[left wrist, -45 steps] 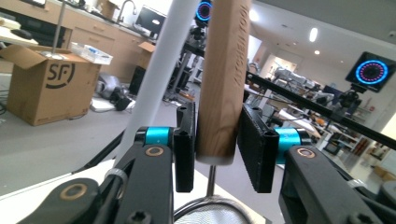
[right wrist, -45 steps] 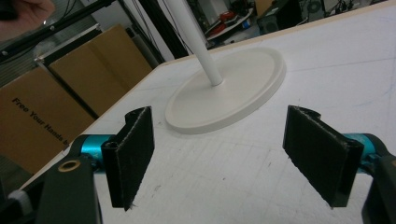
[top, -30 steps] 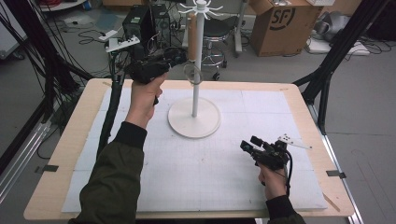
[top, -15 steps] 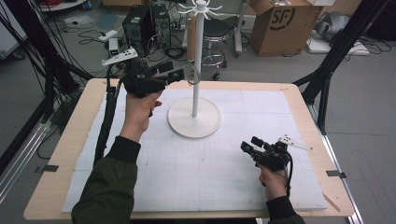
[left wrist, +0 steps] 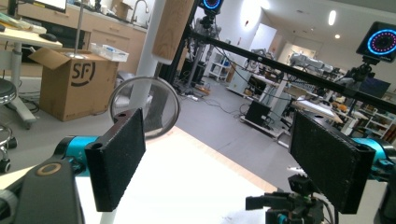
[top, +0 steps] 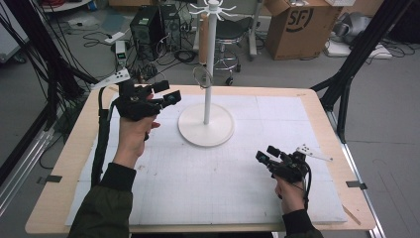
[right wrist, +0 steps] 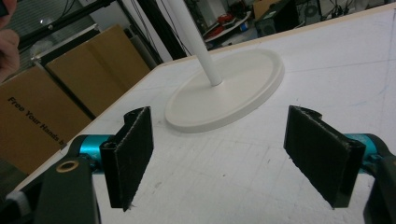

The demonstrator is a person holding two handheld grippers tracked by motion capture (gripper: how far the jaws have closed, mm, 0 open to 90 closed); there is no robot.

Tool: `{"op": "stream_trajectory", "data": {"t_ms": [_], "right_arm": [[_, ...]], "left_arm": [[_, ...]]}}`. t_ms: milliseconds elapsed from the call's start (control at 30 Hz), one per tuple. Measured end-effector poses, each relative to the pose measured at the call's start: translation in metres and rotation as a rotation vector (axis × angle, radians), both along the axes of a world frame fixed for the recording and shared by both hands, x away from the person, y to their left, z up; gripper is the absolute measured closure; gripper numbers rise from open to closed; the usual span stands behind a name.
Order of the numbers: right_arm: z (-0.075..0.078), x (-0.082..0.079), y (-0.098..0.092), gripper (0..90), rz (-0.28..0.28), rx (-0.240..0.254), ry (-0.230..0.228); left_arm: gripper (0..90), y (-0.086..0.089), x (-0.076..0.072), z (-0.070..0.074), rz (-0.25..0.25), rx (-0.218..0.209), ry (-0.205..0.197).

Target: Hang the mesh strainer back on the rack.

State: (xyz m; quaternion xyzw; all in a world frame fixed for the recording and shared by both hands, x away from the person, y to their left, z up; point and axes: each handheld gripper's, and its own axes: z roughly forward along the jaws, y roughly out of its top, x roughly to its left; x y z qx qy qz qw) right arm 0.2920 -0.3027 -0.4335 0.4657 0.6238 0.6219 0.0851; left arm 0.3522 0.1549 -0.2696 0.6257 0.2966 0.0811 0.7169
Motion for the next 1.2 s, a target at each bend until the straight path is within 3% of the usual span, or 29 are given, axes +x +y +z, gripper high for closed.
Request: {"op": "stream_trajectory", "data": {"t_ms": [167,367,633,833,933,1033,1200], "right_arm": [[0.000,0.000,0.001,23.4,-0.003,-0.008,-0.002],[0.000,-0.001,0.003,23.4,0.000,-0.015,-0.004],[0.001,-0.002,0.008,23.1,0.012,-0.027,-0.007],[0.000,-0.003,0.010,22.7,0.019,-0.044,-0.007],[0.000,-0.003,0.011,22.7,0.023,-0.046,-0.009],[0.000,-0.004,0.012,22.6,0.025,-0.050,-0.008],[-0.001,-0.005,0.014,22.5,0.030,-0.055,-0.008]], "left_arm": [[19.0,0.004,-0.013,-0.007,0.000,0.025,-0.020],[18.0,0.014,-0.036,-0.020,0.006,0.010,-0.043],[15.9,0.034,-0.049,-0.048,0.039,0.016,-0.022],[15.8,0.044,-0.056,-0.073,0.065,0.033,0.012],[15.8,0.046,-0.058,-0.085,0.054,0.046,0.037],[15.8,0.049,-0.061,-0.096,0.067,0.067,0.037],[15.8,0.054,-0.067,-0.109,0.081,0.059,0.038]]}}
